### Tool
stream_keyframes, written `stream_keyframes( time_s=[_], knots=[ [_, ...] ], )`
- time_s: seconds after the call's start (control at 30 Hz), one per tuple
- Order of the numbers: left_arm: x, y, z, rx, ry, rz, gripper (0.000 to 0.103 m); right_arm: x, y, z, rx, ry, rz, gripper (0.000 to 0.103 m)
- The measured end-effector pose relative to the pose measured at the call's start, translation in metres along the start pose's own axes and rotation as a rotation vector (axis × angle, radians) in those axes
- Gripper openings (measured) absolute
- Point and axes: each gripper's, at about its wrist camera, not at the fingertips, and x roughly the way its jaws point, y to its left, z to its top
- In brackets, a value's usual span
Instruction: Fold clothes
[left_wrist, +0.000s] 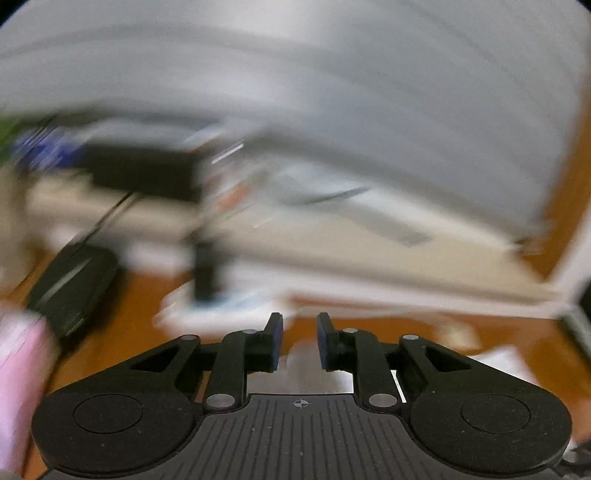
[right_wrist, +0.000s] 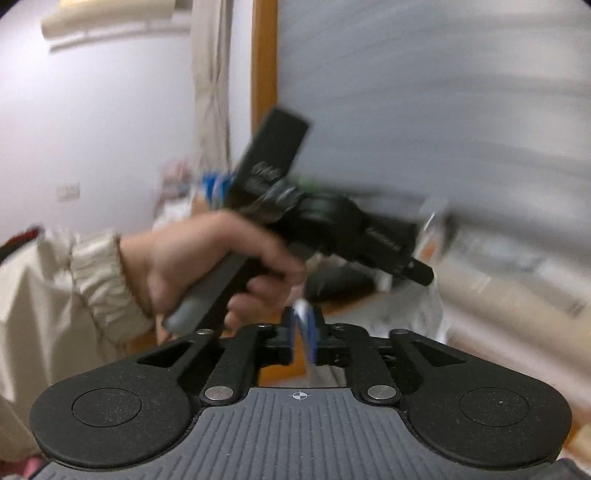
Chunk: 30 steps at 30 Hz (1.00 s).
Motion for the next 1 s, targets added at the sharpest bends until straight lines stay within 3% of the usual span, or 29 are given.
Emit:
stream_keyframes(
  time_s=[0.1, 0.17, 0.3, 0.37, 0.5, 0.57, 0.7, 1.0],
  knots=[
    [0.005, 0.010, -0.006, 0.001, 0.009, 0.065, 0.020, 0.015, 0.006, -0.011, -0.001, 0.034, 0.014, 0.036],
    [0.008, 0.017, -0.010, 0.002, 0.015, 0.109, 0.044, 0.009, 0.004, -0.004, -0.017, 0.021, 0.001, 0.045],
    [0.014, 0.029, -0.018, 0.007, 0.026, 0.192, 0.055, -0.016, -0.024, 0.010, -0.009, -0.004, -0.072, 0.047],
    [0.020, 0.006, -0.015, 0.050, 0.019, 0.169, 0.067, -0.037, -0.040, 0.001, -0.008, 0.002, -0.110, 0.047],
    [0.043, -0.038, -0.024, 0.133, 0.031, 0.100, 0.068, -0.071, -0.081, -0.026, 0.005, 0.051, -0.207, 0.043],
    [0.060, -0.060, -0.032, 0.171, 0.045, 0.066, 0.068, -0.091, -0.102, -0.045, 0.036, 0.084, -0.277, 0.032],
    [0.096, -0.105, -0.051, 0.230, 0.085, -0.009, 0.068, -0.125, -0.133, -0.083, 0.074, 0.145, -0.370, 0.024],
    [0.153, -0.197, -0.098, 0.341, 0.148, -0.182, 0.070, -0.159, -0.152, -0.142, 0.133, 0.277, -0.404, 0.026]
  ],
)
